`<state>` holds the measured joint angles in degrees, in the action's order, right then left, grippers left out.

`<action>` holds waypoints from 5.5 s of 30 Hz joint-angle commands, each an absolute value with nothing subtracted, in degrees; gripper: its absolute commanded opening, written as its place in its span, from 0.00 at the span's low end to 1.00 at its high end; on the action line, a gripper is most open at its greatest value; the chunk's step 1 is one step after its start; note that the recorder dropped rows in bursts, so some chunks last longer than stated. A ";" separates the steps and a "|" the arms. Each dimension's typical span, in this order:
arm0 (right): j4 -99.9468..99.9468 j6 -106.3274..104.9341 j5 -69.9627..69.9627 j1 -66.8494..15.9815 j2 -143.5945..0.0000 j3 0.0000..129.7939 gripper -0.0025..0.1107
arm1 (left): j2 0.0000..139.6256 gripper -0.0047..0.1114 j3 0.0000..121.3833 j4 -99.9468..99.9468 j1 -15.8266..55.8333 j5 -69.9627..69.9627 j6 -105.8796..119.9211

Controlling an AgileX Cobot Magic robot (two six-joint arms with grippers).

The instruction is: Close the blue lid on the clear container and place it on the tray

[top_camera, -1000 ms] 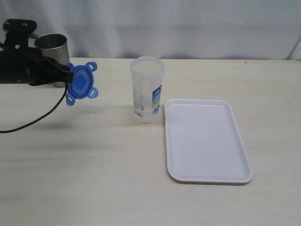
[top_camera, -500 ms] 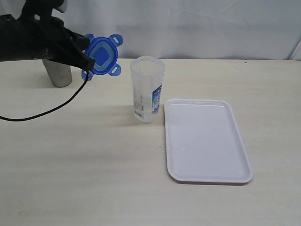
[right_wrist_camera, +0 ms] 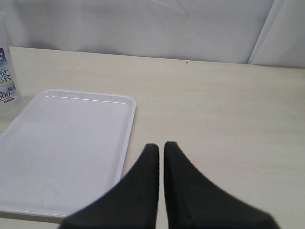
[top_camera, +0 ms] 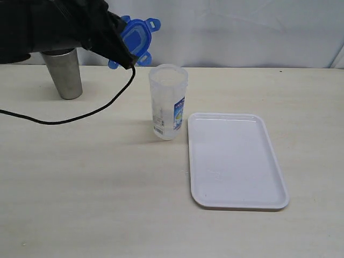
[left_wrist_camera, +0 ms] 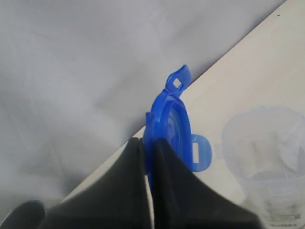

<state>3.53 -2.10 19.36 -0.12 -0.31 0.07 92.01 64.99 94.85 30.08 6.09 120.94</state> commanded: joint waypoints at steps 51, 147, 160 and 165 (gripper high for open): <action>3.43 -2.12 19.40 -0.17 0.00 0.00 0.06 | 101.31 0.04 72.24 84.64 30.67 5.51 114.35; 3.43 -2.12 19.40 -0.17 0.00 0.00 0.06 | 101.06 0.04 62.49 70.93 50.73 25.09 122.76; 3.43 -2.12 19.40 -0.17 0.00 0.00 0.06 | 101.06 0.04 62.49 75.80 50.73 20.56 122.76; 3.43 -2.12 19.40 -0.17 0.00 0.00 0.06 | 101.06 0.04 62.49 77.02 50.73 21.35 122.76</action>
<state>3.53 -2.10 19.36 -0.12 -0.31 0.07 101.21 62.72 75.69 50.46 21.03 120.97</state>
